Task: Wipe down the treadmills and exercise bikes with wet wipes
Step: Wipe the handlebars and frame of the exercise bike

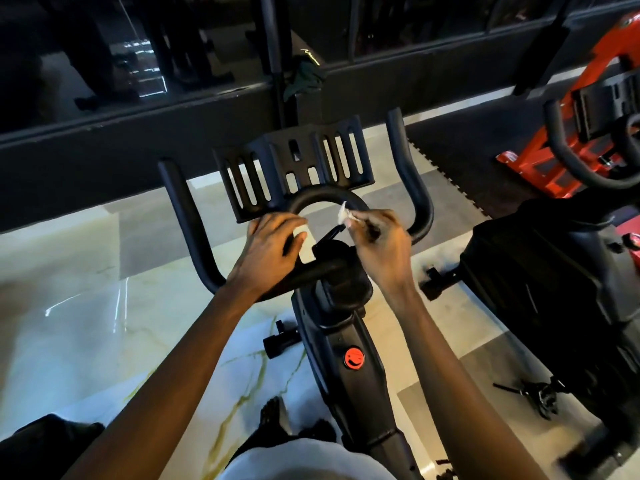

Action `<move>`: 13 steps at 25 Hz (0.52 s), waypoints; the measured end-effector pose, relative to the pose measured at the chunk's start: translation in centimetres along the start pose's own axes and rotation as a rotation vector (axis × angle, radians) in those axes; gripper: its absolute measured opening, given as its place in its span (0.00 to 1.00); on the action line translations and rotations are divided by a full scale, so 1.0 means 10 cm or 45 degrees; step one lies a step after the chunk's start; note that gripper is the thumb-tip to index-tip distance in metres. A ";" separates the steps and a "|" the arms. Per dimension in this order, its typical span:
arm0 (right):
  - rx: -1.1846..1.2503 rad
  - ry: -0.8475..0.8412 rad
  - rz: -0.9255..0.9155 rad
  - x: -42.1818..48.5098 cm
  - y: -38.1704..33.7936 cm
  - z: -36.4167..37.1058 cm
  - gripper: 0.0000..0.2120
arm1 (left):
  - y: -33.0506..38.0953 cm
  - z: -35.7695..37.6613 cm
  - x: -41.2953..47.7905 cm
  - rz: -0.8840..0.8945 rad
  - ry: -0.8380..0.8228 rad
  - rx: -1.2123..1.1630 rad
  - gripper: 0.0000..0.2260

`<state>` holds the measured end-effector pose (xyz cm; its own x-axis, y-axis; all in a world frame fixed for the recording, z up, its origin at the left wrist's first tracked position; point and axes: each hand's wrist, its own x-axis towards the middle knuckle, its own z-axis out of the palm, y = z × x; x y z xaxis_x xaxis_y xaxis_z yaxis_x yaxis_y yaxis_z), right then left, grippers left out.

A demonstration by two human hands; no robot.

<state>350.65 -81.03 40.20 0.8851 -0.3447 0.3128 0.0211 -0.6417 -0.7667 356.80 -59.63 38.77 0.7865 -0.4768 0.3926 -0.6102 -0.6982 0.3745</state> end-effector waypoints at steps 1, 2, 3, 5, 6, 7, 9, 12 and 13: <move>0.014 -0.027 -0.042 0.09 -0.11 0.13 0.11 | -0.10 -0.08 0.08 -0.061 0.030 0.023 0.14; 0.028 -0.043 -0.089 0.20 -0.21 0.25 0.11 | -0.21 -0.17 0.16 -0.123 0.054 0.053 0.14; 0.038 -0.048 -0.138 0.31 -0.30 0.37 0.11 | -0.34 -0.26 0.25 -0.176 0.070 0.088 0.15; 0.035 -0.053 -0.178 0.52 -0.45 0.56 0.10 | -0.61 -0.43 0.39 -0.251 0.070 0.153 0.16; 0.019 -0.053 -0.174 0.61 -0.49 0.63 0.10 | -0.71 -0.49 0.45 -0.264 0.057 0.181 0.16; -0.012 -0.051 -0.168 0.67 -0.51 0.69 0.10 | -0.79 -0.52 0.50 -0.257 0.037 0.203 0.17; -0.116 -0.043 -0.180 0.73 -0.54 0.81 0.10 | -0.89 -0.55 0.55 -0.200 0.008 0.226 0.17; -0.207 -0.034 -0.248 0.67 -0.55 0.88 0.11 | -0.84 -0.48 0.53 -0.138 -0.024 0.148 0.18; -0.215 -0.024 -0.264 0.65 -0.52 0.86 0.11 | -0.78 -0.42 0.50 -0.114 -0.067 0.106 0.19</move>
<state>360.29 -74.06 41.39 0.8785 -0.1824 0.4415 0.1260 -0.8030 -0.5825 365.05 -54.32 41.33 0.8428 -0.4362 0.3151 -0.5288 -0.7801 0.3343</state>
